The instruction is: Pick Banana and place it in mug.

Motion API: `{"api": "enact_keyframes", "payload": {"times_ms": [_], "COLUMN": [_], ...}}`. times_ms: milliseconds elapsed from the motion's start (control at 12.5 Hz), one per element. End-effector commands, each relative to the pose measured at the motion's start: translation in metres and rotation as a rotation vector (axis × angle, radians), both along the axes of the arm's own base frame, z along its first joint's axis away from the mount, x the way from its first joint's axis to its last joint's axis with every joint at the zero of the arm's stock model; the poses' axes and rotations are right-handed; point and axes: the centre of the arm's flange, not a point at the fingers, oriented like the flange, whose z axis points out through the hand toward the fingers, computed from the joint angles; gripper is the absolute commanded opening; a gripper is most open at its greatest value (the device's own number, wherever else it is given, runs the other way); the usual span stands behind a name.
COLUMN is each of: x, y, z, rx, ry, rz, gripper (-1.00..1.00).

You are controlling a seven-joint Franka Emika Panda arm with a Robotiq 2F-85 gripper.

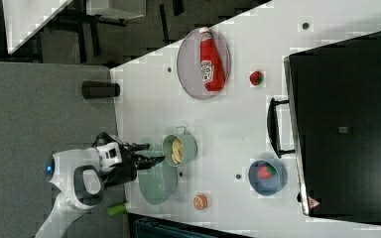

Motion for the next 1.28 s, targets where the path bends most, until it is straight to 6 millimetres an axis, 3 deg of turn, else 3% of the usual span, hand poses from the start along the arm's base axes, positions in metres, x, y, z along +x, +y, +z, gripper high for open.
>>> {"api": "enact_keyframes", "payload": {"times_ms": [80,400,640,800,960,1280], "x": [0.041,0.053,0.052,0.042,0.044,0.044], "y": [-0.065,-0.138,-0.193,-0.228,-0.248,-0.248], "z": [0.098,0.211,0.272,0.288,0.296,0.294], "rx": [-0.002,-0.027,-0.074,-0.070,-0.058,-0.059], "ry": [-0.051,-0.037,-0.041,0.020,-0.007,-0.002], "rz": [-0.182,-0.297,-0.372,-0.435,-0.467,-0.461], "gripper": [1.00,1.00,1.00,1.00,1.00,1.00]}}
